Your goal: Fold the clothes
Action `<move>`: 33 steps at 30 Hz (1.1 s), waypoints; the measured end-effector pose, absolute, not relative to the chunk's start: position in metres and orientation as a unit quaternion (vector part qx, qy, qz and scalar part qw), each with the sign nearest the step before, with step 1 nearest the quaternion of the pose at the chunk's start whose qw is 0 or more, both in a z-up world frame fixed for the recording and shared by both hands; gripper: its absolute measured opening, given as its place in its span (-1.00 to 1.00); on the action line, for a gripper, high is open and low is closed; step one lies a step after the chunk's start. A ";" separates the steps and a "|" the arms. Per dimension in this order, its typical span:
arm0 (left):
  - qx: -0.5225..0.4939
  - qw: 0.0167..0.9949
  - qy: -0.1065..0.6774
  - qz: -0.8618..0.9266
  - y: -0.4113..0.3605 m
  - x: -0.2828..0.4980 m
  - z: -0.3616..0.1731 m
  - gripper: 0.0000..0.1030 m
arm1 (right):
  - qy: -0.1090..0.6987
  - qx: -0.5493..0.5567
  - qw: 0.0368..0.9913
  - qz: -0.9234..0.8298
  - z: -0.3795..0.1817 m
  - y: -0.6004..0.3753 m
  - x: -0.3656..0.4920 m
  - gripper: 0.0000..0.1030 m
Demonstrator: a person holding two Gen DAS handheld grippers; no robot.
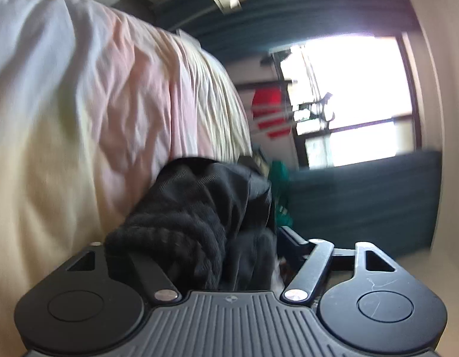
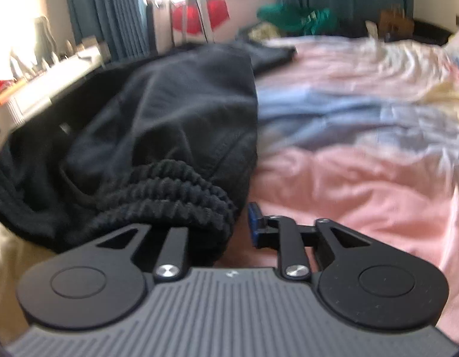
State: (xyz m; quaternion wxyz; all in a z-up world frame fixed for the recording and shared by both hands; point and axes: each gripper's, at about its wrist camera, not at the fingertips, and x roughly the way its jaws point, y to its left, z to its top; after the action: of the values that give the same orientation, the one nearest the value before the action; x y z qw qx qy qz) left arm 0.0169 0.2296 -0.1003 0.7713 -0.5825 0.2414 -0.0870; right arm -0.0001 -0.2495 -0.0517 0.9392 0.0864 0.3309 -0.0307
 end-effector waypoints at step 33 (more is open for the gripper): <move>-0.263 0.905 0.313 0.114 0.399 0.268 -0.017 -0.82 | 0.312 0.132 0.891 0.303 -0.067 0.052 0.066 -0.57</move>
State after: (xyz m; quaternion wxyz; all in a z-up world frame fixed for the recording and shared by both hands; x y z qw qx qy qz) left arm 0.2680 0.3991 -0.0168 0.9053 -0.2633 0.3133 0.1137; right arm 0.0664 0.0518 -0.0671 0.8908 0.1318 0.3116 0.3034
